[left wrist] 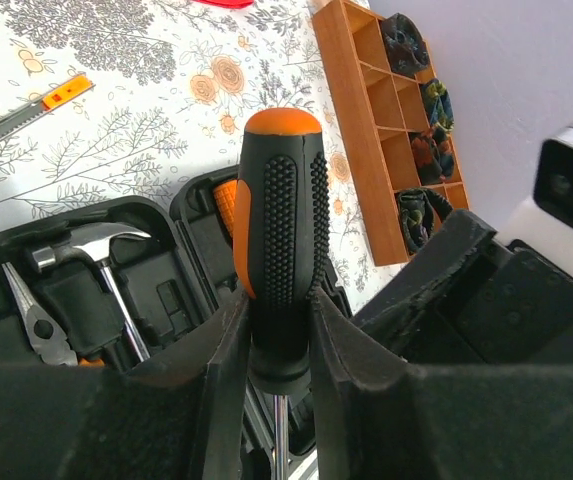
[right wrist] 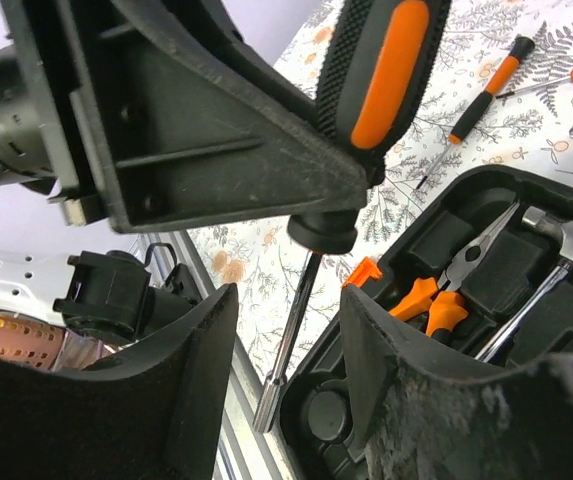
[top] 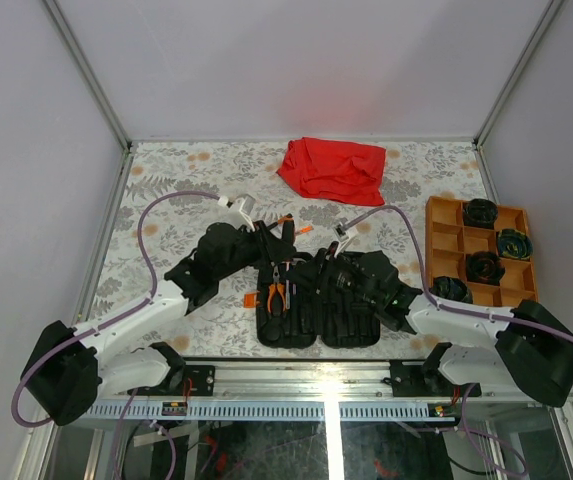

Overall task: Sort the tools into containers
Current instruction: Pick up the screwdriver from the center of the board.

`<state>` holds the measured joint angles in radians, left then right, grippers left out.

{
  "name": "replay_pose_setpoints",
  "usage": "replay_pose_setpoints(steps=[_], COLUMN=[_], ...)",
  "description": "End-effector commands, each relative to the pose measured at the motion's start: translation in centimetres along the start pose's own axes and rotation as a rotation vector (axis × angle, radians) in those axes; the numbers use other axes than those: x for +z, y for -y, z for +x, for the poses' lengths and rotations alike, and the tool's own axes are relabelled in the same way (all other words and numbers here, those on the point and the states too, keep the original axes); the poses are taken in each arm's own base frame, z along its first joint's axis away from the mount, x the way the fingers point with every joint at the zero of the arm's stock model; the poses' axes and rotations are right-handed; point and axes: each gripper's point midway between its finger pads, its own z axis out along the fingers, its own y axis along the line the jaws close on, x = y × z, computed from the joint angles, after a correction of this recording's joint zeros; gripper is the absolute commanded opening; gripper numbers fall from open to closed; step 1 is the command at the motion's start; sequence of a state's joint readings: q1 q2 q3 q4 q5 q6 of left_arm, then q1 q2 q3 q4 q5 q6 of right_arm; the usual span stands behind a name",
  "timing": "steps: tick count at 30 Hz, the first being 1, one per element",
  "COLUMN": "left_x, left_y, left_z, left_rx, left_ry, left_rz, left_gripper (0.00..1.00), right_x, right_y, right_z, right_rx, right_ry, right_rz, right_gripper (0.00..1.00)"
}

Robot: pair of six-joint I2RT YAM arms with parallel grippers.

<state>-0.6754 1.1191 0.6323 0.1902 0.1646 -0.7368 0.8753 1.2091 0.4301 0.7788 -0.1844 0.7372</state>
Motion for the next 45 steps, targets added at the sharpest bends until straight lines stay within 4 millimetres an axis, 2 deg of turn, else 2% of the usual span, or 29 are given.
replay_pose_setpoints(steps=[1,7,11,15,18,19,25,28,33,36,40,45], left_x=[-0.1,-0.4,-0.6,-1.2,-1.5,-1.6,-2.4,-3.0,-4.3,-5.2,-5.8,-6.1], left_y=[2.8,3.3,3.2,3.2,3.5,3.6,4.7,5.6,5.2,4.6,4.3,4.5], left_z=[-2.0,-2.0,-1.8,-1.9,-2.0,-2.0,-3.3,-4.2,-5.6,-6.4,-6.7,-7.0], left_rx=[0.009,0.011,0.014,0.02,0.029,0.03,0.053,0.086,0.114,0.118,0.119,0.135], left_ry=[0.084,0.093,0.088,0.088,0.087,0.085,0.1,0.097,0.133,0.169,0.178,0.169], left_rz=[0.088,0.096,0.094,0.089,0.092,0.091,0.091,0.085,0.011,-0.043,-0.071,-0.084], left_gripper=[0.0,0.0,0.0,0.02,0.14,0.2,0.51,0.58,0.65,0.68,0.7,0.7], right_x=[1.4,2.4,2.6,2.4,2.1,2.0,0.1,-1.3,-3.3,-4.2,-5.0,-5.4], right_y=[-1.9,-2.0,-1.8,-1.5,-1.2,-0.7,2.3,2.6,3.0,2.3,-0.1,-3.4], right_z=[-2.5,-2.0,-1.9,-2.2,-2.7,-3.2,-5.7,-7.2,-8.8,-9.2,-8.3,-5.2], right_rx=[0.023,0.051,0.05,0.031,0.014,0.018,0.002,-0.05,-0.227,-0.41,-0.68,-1.029], right_ry=[0.073,0.038,0.038,0.05,0.072,0.088,0.199,0.29,0.344,0.327,0.307,0.236], right_rz=[-0.041,-0.056,-0.053,-0.034,-0.004,0.031,0.251,0.267,0.312,0.286,0.116,-0.167], right_gripper=[0.5,0.4,0.19,0.07,0.05,0.01,0.0,0.0,0.0,0.0,0.0,0.0])
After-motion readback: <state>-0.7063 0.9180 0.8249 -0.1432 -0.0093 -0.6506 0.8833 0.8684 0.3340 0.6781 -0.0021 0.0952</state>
